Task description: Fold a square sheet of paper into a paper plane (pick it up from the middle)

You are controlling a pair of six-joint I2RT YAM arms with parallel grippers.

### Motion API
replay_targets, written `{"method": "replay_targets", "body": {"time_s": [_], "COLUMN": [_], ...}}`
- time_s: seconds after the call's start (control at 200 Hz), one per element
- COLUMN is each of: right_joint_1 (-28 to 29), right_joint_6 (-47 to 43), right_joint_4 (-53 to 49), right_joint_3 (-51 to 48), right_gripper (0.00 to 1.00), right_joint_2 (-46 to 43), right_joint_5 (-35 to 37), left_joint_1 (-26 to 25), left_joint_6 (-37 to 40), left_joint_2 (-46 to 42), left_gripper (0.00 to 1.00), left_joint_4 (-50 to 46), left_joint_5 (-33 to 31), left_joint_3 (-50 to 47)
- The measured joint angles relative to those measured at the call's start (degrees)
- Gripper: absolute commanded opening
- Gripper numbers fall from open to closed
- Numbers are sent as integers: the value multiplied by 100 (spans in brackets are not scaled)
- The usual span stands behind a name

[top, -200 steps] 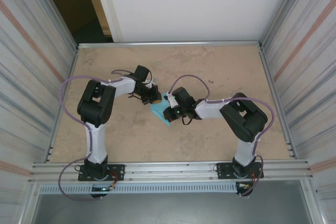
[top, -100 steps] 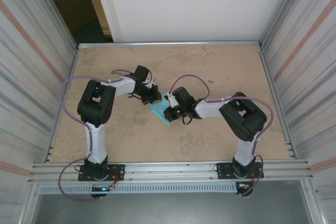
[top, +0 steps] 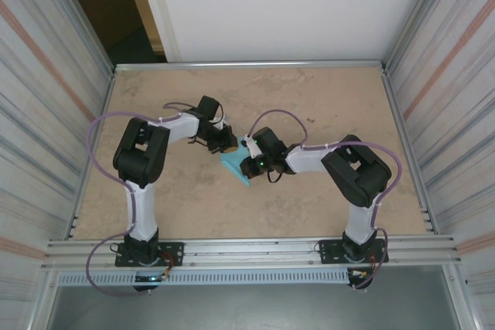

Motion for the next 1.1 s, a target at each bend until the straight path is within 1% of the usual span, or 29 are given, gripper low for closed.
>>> {"method": "replay_targets", "body": {"time_s": [0.11,0.246,0.311,0.391,0.541,0.671,0.882,1.097], "right_joint_1": [-2,-2,-2,-2,-2,-2,-2,-2], "right_joint_6": [0,2,20,22,39,39,39,44], "right_joint_4": [-37,-83,-94,-109,-221,-260,-306,-304], "right_joint_3": [31,59,63,72,149,179,214,214], "right_gripper": [2,2,2,2,2,2,2,2], "right_joint_2": [11,17,17,17,39,55,68,72], "right_joint_5": [13,20,22,24,42,42,44,44], "left_joint_1": [297,669,658,468,20,-164,-315,-323], "left_joint_6": [-118,-409,-610,-907,-1344,-1613,-1725,-1764], "left_joint_2": [-573,-1613,-1996,-2267,-2402,-2514,-2393,-1985], "left_gripper": [26,27,27,25,17,12,10,10], "left_joint_4": [63,542,896,1314,1810,2109,2601,2909], "left_joint_5": [-22,44,116,245,286,308,374,413], "left_joint_3": [-343,-1152,-1602,-2157,-2957,-3405,-3473,-3445]}}
